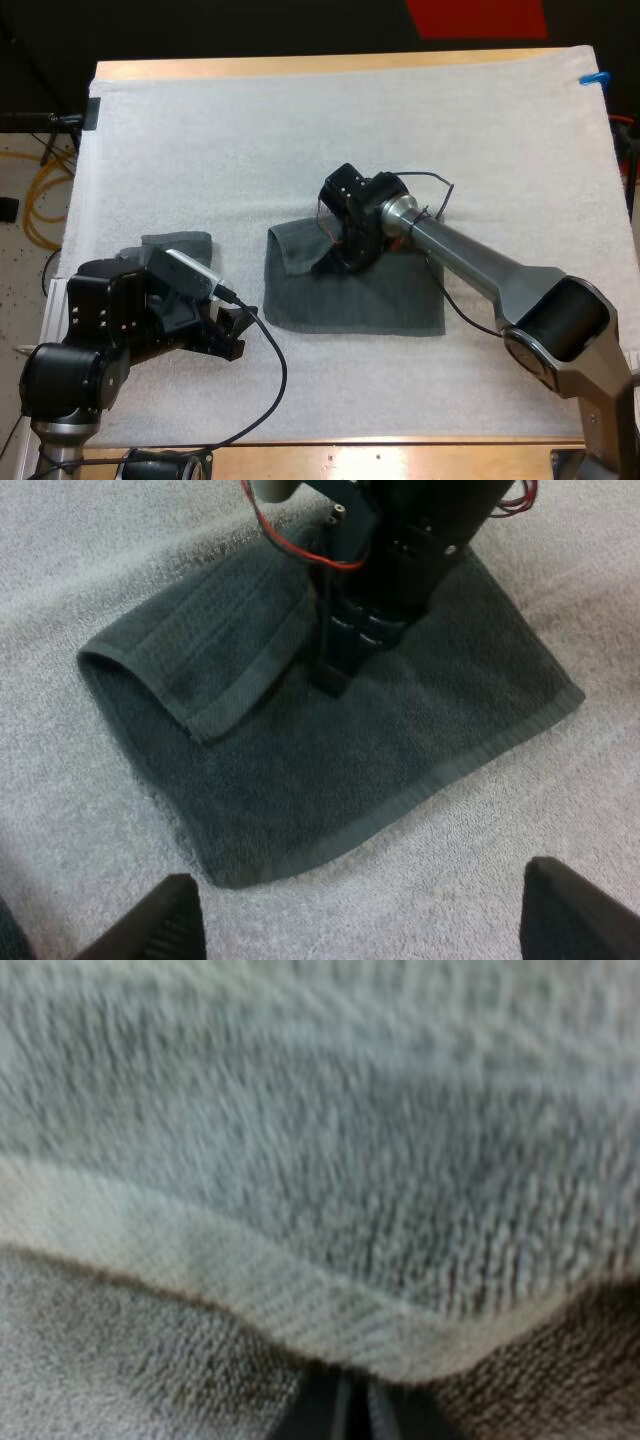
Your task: Pick towel from pile fold and stack
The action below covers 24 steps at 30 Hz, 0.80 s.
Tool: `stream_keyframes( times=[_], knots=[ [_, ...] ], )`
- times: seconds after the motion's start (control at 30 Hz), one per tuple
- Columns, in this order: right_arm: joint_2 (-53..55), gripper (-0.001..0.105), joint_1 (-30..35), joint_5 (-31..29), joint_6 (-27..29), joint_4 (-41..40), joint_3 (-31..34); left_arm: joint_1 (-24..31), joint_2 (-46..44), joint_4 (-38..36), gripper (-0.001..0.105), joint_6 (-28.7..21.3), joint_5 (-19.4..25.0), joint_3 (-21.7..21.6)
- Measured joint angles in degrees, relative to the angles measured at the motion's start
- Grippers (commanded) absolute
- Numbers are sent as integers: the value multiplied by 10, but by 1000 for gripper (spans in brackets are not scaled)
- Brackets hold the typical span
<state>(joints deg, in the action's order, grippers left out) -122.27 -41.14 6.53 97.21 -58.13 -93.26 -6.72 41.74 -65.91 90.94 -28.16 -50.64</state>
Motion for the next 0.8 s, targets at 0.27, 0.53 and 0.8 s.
stream_keyframes(
  times=[0.27,0.53,0.8],
  knots=[
    [-1,0,0,-45,-41,184,-8,0,0,-6,64,0,0,0],
    [9,0,10,-97,-57,301,-39,0,0,-33,64,0,0,0],
    [103,0,10,-113,-11,250,-44,0,0,-33,64,0,0,0]
  ],
)
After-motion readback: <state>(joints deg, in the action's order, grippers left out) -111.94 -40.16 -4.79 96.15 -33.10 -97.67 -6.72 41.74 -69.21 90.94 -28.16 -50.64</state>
